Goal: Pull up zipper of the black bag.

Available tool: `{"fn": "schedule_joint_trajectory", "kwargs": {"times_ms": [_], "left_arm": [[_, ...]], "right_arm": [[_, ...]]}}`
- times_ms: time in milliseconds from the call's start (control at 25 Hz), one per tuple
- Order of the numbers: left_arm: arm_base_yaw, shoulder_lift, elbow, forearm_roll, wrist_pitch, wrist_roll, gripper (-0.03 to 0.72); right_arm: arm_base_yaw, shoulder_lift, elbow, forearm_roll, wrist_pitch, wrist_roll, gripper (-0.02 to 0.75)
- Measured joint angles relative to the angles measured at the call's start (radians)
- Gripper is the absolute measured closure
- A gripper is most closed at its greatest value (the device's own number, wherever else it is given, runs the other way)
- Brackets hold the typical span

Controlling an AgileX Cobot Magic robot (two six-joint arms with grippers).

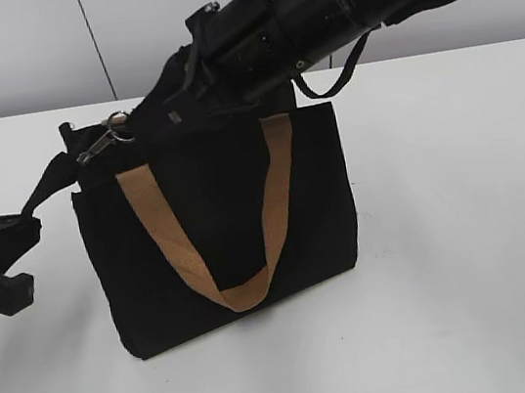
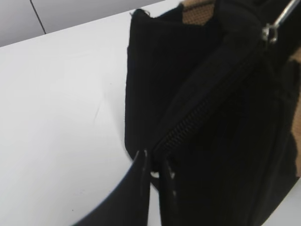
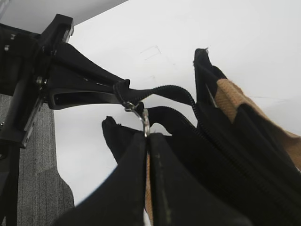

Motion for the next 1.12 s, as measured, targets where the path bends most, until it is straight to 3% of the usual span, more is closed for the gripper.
{"fn": "schedule_joint_trajectory", "kwargs": {"times_ms": [560,880,1120], "left_arm": [[0.001,-0.025,-0.002,-0.003,0.067,0.0,0.678],[0.066,-0.046,-0.002,-0.056,0.092,0.0,0.678],[0.074,-0.086,-0.007,-0.072,0.114,0.0,0.678]], "right_arm": [[0.0,0.0,0.0,-0.001,-0.041,0.0,0.738],[0.0,0.0,0.0,-0.005,-0.065,0.0,0.738],[-0.001,0.0,0.0,-0.042,-0.064,0.006,0.738]]}}
